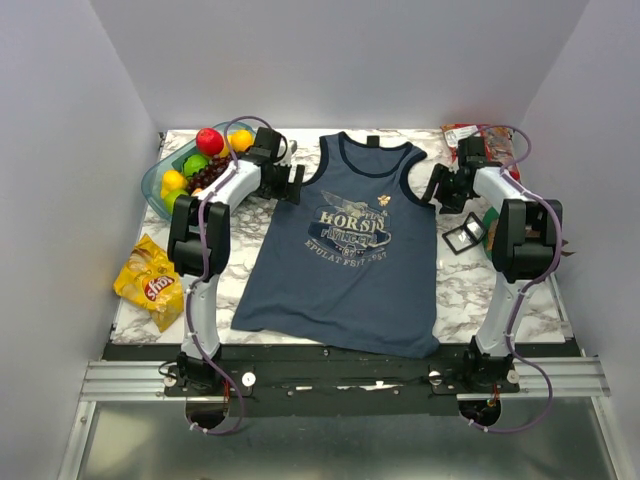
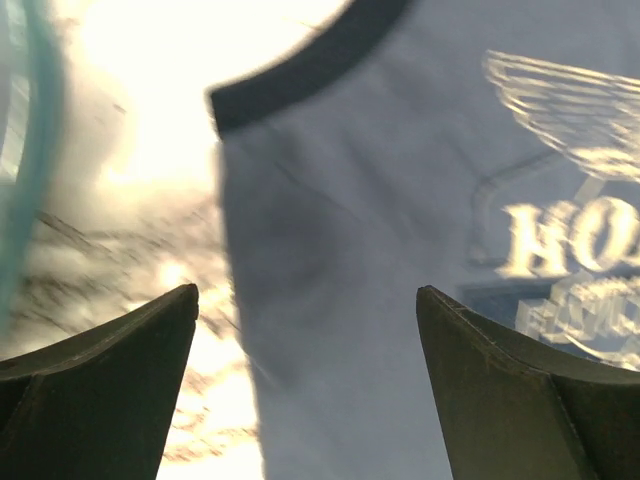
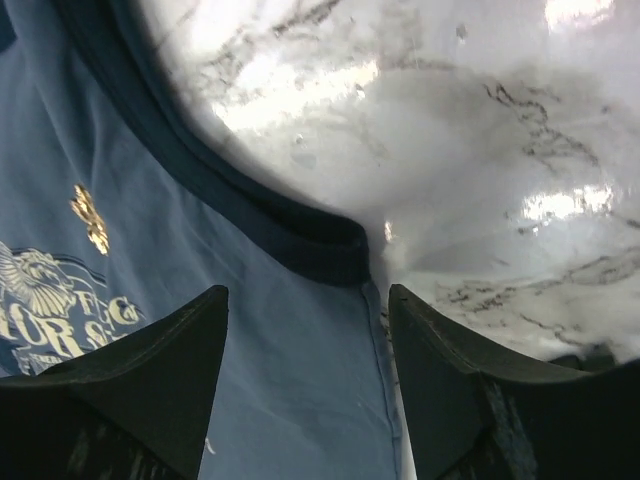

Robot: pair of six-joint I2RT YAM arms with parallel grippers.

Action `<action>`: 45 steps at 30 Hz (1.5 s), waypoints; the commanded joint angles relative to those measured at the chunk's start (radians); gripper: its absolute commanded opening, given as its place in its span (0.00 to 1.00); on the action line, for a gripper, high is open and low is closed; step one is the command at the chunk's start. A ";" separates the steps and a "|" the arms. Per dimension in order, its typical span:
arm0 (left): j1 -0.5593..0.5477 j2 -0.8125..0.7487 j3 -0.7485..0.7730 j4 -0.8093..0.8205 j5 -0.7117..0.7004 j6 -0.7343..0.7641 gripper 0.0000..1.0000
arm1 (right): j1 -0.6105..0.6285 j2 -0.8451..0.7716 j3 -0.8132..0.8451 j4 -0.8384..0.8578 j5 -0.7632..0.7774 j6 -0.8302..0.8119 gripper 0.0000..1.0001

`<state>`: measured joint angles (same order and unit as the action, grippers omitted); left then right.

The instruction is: Pin the brooch onto the clothing

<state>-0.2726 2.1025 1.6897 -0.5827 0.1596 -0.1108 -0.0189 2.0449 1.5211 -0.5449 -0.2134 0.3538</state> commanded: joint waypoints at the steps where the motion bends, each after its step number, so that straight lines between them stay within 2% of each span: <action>1: 0.029 0.066 0.096 -0.031 -0.029 0.063 0.96 | 0.010 -0.061 -0.029 -0.017 0.080 -0.021 0.71; 8: 0.058 0.158 0.186 -0.035 -0.011 0.062 0.96 | 0.013 -0.028 -0.022 -0.010 0.055 -0.024 0.65; 10: 0.068 0.171 0.203 -0.029 0.038 0.050 0.95 | 0.013 -0.022 -0.022 -0.007 0.052 -0.022 0.64; 19: 0.075 0.246 0.245 -0.006 0.092 0.040 0.83 | 0.014 0.004 -0.004 -0.004 0.036 -0.016 0.61; 23: 0.078 0.281 0.303 -0.036 0.100 0.040 0.69 | 0.014 0.009 -0.001 -0.004 0.035 -0.012 0.57; 25: 0.082 0.283 0.304 -0.028 0.100 0.028 0.66 | 0.016 0.014 0.004 -0.007 0.035 -0.009 0.55; 28: 0.092 0.295 0.315 -0.038 0.113 0.011 0.48 | 0.016 0.018 0.002 -0.009 0.023 -0.004 0.48; 29: 0.095 0.298 0.317 -0.040 0.113 0.005 0.35 | 0.016 0.017 0.001 -0.009 0.020 -0.004 0.42; 31: 0.102 0.301 0.317 -0.043 0.120 -0.004 0.24 | 0.014 0.015 -0.002 -0.010 0.025 -0.003 0.33; 32: 0.105 0.304 0.320 -0.042 0.124 -0.013 0.13 | 0.014 0.017 -0.002 -0.013 0.032 0.001 0.22; 34: 0.113 0.306 0.317 -0.036 0.138 -0.024 0.05 | 0.014 0.015 0.002 -0.023 0.061 0.011 0.12; 35: 0.116 0.306 0.315 -0.034 0.138 -0.032 0.00 | 0.014 0.017 0.005 -0.038 0.075 0.011 0.02; 45: 0.168 0.266 0.249 0.001 0.158 -0.058 0.00 | -0.004 -0.017 -0.024 -0.073 0.195 0.024 0.00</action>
<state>-0.1448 2.3791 1.9778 -0.5869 0.3157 -0.1547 -0.0132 2.0422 1.5024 -0.5850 -0.0929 0.3660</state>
